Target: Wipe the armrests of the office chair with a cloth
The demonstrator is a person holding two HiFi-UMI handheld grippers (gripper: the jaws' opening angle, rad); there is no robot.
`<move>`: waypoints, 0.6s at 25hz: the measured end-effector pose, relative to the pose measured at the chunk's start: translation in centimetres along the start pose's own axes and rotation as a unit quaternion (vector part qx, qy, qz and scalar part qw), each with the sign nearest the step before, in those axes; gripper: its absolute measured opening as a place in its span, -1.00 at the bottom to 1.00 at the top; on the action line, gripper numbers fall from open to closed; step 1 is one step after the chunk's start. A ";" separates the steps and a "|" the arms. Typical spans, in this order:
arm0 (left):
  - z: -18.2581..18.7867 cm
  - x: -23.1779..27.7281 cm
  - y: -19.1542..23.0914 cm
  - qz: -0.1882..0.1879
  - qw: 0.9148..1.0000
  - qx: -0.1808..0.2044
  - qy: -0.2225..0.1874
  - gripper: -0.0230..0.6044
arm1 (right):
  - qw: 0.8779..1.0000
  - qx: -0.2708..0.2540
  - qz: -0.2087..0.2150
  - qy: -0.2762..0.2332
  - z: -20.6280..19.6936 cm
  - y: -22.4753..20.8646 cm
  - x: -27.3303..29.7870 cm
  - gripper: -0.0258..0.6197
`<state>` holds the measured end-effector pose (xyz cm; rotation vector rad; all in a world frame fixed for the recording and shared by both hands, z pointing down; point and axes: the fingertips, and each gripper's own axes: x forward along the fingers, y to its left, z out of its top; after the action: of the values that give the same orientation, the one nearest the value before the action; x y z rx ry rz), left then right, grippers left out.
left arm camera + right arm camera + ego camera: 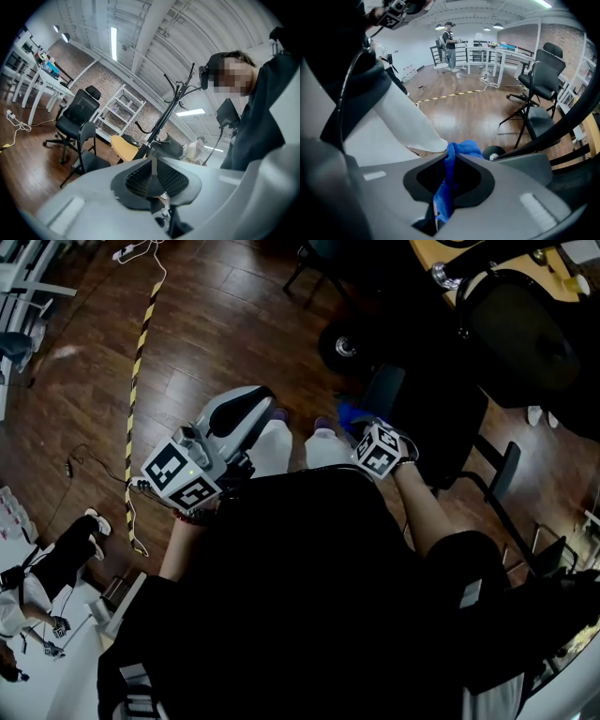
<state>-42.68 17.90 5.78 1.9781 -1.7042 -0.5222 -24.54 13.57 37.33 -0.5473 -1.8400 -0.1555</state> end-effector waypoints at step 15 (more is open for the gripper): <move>-1.5 5.1 -2.9 -0.073 0.994 0.030 0.074 -0.79 | 0.981 0.186 0.034 -0.034 -6.1 4.3 -2.4 -0.80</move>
<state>-38.69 13.32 5.44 2.1400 -1.5105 -0.3674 -16.82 14.46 36.45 -0.3544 -1.8546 0.2541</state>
